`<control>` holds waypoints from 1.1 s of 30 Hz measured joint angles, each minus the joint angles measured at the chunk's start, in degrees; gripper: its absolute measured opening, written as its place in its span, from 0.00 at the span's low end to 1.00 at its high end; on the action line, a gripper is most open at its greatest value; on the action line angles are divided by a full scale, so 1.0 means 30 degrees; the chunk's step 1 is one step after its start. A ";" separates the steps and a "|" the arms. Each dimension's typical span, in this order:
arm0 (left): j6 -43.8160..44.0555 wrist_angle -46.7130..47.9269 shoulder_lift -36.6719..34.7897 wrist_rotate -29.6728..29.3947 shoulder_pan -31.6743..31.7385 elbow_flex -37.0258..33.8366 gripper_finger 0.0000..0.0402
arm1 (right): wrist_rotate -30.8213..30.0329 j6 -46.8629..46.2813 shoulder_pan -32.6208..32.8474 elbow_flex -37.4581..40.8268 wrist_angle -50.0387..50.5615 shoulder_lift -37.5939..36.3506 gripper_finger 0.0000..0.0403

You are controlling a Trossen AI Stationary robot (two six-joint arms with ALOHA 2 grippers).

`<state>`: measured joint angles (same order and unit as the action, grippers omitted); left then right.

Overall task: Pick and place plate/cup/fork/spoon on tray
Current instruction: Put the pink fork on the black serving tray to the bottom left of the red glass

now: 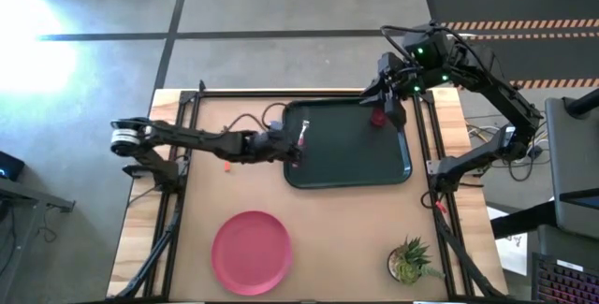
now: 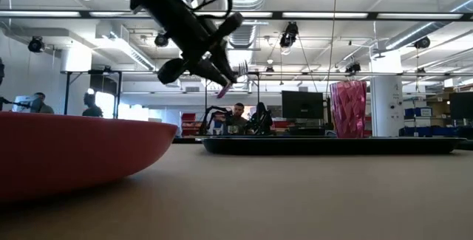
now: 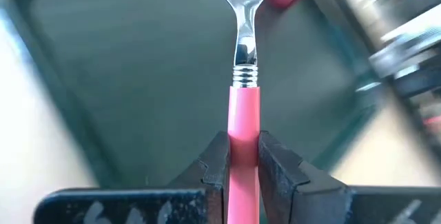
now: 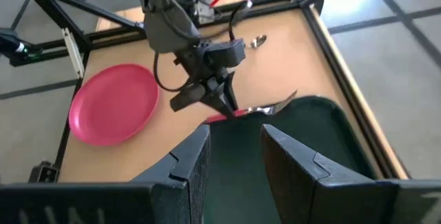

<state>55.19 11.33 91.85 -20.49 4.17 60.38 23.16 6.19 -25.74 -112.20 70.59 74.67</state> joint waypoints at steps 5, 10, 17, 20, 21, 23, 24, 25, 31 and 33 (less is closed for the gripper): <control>-0.0080 0.3794 0.1555 -0.0941 -0.0184 0.3108 0.07 | 0.0510 0.0010 0.0000 0.0000 0.0238 0.0000 0.29; -0.0010 0.3464 0.2725 -0.1007 -0.0183 0.4242 0.07 | 0.0819 0.0007 0.0000 0.0000 0.0337 -0.0007 0.29; 0.2002 0.3637 0.3948 -0.0350 -0.0169 0.3670 0.07 | 0.0919 0.0124 0.0000 0.0000 0.0544 -0.0022 0.29; 0.2632 0.3584 0.4116 -0.0355 -0.0140 0.3605 0.07 | 0.0981 0.0127 0.0000 0.0000 0.0554 -0.0022 0.29; 0.2678 0.3533 0.4117 -0.0380 -0.0133 0.3612 0.07 | 0.1007 0.0127 0.0000 0.0000 0.0567 -0.0022 0.29; 0.2993 0.3714 0.4121 -0.0509 -0.0054 0.3611 0.07 | 0.1261 0.0127 0.0000 0.0000 0.0617 -0.0022 0.29; 0.3020 0.3833 0.4125 -0.0608 -0.0013 0.3605 0.07 | 0.1435 0.0120 0.0000 0.0000 0.0645 -0.0022 0.29; 0.3082 0.4011 0.4125 -0.0778 0.0049 0.3612 0.07 | 0.1498 0.0112 0.0000 0.0000 0.0653 -0.0022 0.29; 0.3477 0.4004 0.4125 -0.0860 0.0290 0.3607 0.07 | 0.1792 0.0083 0.0000 0.0000 0.0690 -0.0022 0.29; 0.3477 0.4007 0.4125 -0.0853 0.0290 0.3612 0.07 | 0.1825 0.0090 0.0000 0.0000 0.0682 -0.0022 0.29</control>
<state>65.63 23.35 104.22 -23.05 5.04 71.22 28.63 6.46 -25.74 -112.20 72.64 74.61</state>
